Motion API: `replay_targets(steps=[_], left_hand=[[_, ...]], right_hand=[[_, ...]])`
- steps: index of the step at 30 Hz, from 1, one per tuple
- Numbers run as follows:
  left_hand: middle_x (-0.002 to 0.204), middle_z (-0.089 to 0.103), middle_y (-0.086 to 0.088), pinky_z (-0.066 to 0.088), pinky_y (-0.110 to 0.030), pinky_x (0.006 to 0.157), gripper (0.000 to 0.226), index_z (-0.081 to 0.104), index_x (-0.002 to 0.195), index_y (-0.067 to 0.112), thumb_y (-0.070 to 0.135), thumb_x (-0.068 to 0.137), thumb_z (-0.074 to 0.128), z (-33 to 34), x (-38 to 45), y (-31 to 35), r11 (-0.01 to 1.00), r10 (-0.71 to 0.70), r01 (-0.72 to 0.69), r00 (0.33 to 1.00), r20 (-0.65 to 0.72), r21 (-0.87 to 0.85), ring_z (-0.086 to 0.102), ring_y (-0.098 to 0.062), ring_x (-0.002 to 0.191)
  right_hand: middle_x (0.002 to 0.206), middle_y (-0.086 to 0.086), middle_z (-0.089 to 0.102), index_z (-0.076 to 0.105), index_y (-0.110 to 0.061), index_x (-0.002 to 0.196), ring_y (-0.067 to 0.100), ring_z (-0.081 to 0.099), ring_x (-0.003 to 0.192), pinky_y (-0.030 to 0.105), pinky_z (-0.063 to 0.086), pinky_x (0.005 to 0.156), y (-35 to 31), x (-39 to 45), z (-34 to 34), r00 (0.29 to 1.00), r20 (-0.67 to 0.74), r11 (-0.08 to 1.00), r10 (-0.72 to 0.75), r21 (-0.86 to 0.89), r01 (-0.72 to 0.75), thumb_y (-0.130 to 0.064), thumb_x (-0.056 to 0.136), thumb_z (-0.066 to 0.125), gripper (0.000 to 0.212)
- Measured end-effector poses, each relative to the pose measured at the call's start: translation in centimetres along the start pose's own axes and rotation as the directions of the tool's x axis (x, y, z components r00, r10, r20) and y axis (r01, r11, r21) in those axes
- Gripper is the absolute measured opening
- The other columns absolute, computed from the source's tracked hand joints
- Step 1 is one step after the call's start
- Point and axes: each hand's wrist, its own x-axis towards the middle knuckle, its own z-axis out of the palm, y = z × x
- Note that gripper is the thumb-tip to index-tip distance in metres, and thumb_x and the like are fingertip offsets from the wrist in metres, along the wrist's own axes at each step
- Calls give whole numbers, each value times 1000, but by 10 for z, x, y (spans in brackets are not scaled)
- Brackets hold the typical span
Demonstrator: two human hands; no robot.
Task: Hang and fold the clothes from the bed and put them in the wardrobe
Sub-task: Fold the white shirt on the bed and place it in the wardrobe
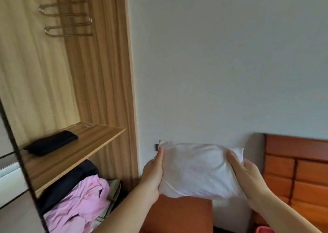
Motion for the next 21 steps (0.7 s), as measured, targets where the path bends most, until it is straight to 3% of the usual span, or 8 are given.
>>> replay_targets(steps=[3,7,10,13,16,18,21], left_hand=[[98,67,5,51,-32,68,49,63,98,34,77,77,54,-45,42,3,1000,9,-8,994,-106,10,64,-19,92],[110,63,0,50,-35,89,65,59,125,20,70,85,49,-81,99,8,996,30,-5,964,-263,92,60,-24,104],[124,61,-8,46,-40,100,67,56,131,14,65,91,44,-100,132,16,985,48,16,931,-362,170,58,-28,114],[132,59,-7,43,-42,105,63,56,132,17,64,92,42,-120,161,30,988,60,10,901,-430,157,56,-27,120],[118,65,0,49,-36,94,57,61,125,19,63,92,44,-139,180,48,994,74,-22,848,-524,106,61,-20,107],[105,68,4,51,-30,80,47,64,112,23,61,92,45,-153,188,58,998,62,-46,809,-585,42,63,-16,96],[98,67,2,51,-29,72,39,63,100,25,60,92,47,-184,199,69,999,14,-40,727,-686,-23,64,-18,90]], right_hand=[[72,7,74,71,-7,83,19,72,67,31,54,60,11,36,60,998,65,1000,14,-11,-13,-49,93,53,46],[72,12,73,70,-7,85,27,71,71,34,53,61,25,85,118,988,144,998,56,-14,-54,-46,93,55,43],[67,2,70,68,-11,81,17,66,69,28,44,56,30,127,159,978,204,998,42,-56,-31,-43,93,54,37],[74,4,72,70,-11,82,20,67,76,36,51,72,34,173,205,941,336,996,33,-84,-5,-45,93,52,40],[74,11,73,71,-7,79,28,67,81,44,50,88,28,213,255,885,463,993,57,-115,-4,-49,93,50,49],[72,8,72,70,-8,82,27,66,79,43,50,83,21,232,291,825,561,996,65,-89,-17,-49,94,49,48],[85,15,71,67,1,99,30,64,82,40,48,76,12,254,349,696,696,980,178,-58,-192,-43,94,56,45]])
